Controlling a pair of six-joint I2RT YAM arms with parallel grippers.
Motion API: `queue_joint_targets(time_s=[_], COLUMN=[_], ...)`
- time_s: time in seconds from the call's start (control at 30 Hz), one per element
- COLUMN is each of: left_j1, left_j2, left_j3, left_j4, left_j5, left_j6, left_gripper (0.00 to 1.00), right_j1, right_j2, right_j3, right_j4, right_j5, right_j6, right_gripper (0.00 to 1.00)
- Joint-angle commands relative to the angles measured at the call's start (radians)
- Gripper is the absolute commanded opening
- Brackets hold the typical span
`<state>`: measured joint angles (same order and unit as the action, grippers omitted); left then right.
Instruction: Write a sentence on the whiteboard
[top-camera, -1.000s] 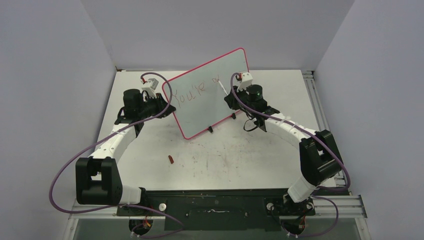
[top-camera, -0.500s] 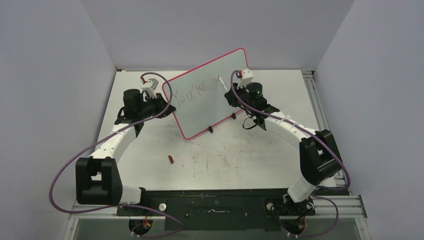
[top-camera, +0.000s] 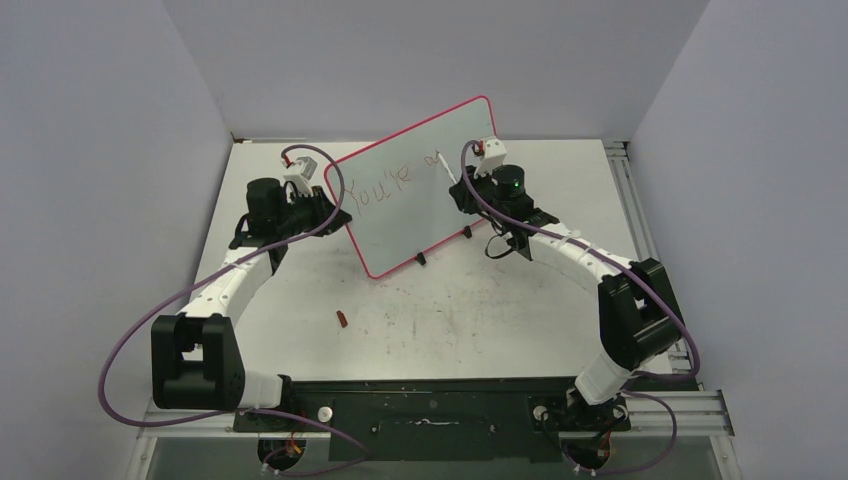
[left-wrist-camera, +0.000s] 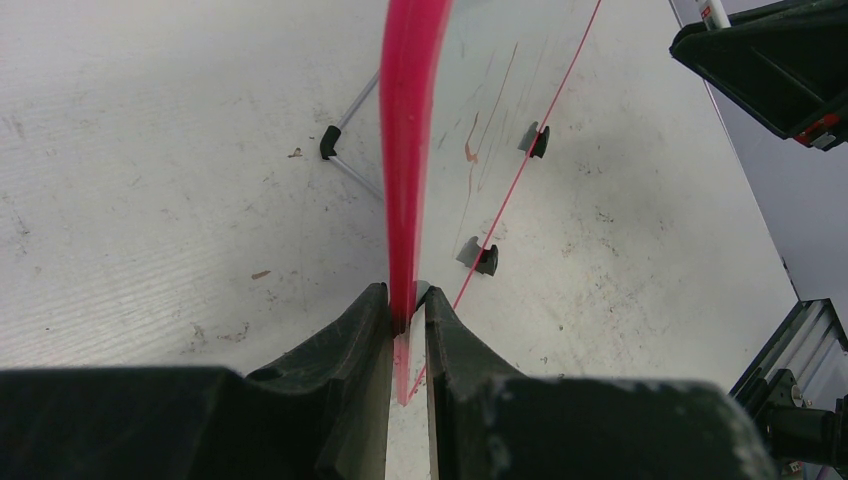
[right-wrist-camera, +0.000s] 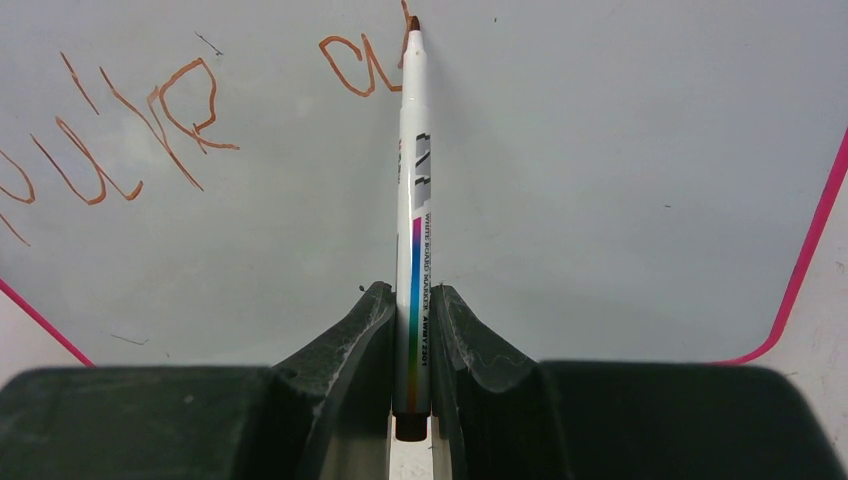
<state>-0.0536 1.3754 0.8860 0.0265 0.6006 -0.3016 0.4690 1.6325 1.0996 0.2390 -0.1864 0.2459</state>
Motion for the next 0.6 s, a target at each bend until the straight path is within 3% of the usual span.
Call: queue_joint_targets(time_s=[0.0,0.57], left_j1=[-0.006,-0.006], left_j2=[-0.004,-0.005], left_j3=[0.035,0.036], left_j4=[0.000,0.001], left_j5=[-0.010,-0.006], left_j6=[0.016,0.015], left_gripper=[0.00,0.00], right_j1=[-0.013,-0.014], right_j2=[0.014,-0.002], right_j3=[0.019,-0.055], right_j4=[0.048,0.036], right_j5=[0.029,0.013], right_j6=[-0.003,-0.001], right_gripper=[0.05,0.05])
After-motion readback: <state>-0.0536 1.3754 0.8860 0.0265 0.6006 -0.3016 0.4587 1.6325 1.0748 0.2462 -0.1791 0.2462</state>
